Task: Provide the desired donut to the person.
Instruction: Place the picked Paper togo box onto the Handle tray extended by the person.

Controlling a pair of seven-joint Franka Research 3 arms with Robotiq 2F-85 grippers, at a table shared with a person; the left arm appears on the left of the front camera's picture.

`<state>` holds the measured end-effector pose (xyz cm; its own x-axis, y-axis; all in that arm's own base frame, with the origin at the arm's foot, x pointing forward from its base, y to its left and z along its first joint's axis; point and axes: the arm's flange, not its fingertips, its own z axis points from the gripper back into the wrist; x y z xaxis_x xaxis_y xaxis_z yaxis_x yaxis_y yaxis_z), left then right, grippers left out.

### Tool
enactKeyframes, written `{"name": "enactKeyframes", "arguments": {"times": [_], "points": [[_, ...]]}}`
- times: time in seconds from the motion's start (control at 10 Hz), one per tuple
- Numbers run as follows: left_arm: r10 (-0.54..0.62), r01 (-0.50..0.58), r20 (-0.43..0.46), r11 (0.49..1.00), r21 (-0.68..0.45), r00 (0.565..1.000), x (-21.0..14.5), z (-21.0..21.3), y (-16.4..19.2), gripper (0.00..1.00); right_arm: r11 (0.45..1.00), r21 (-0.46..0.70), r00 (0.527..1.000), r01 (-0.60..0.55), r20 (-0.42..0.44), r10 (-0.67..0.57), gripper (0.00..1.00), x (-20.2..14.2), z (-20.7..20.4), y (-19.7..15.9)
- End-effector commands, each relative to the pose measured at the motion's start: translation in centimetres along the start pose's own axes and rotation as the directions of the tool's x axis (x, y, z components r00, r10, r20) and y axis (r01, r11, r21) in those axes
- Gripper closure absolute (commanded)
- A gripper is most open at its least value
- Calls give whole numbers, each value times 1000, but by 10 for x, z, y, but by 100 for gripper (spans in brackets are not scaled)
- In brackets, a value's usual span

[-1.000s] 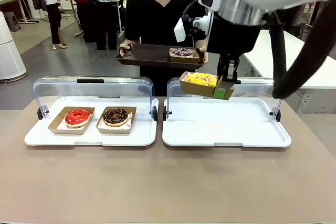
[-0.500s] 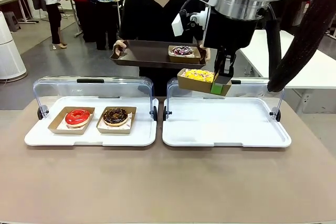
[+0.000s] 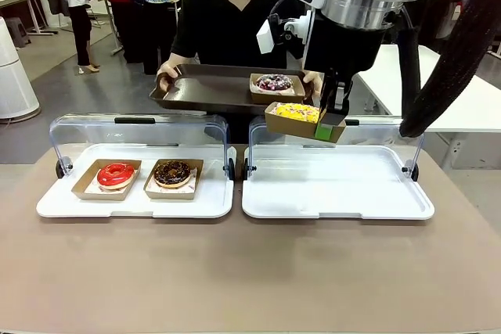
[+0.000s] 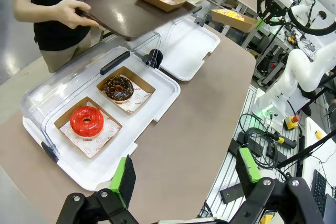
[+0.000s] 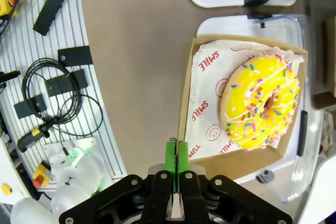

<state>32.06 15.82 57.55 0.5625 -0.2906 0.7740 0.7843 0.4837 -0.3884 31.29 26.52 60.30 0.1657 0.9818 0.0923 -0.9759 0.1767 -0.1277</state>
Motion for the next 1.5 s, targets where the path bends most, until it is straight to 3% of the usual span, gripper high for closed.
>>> {"name": "enactKeyframes", "arguments": {"times": [0.0,0.9,1.4], "points": [[-23,23,11,1000,-6,1000,-2,1,0,0,1000,-1,1000,0,-3,0,100,-3,-1,4],[-23,23,11,1000,-6,1000,-2,1,0,0,1000,0,1000,0,0,0,98,0,0,0],[-23,23,11,1000,-6,1000,-2,1,0,0,981,-89,985,-172,-32,170,98,94,62,-29]]}}
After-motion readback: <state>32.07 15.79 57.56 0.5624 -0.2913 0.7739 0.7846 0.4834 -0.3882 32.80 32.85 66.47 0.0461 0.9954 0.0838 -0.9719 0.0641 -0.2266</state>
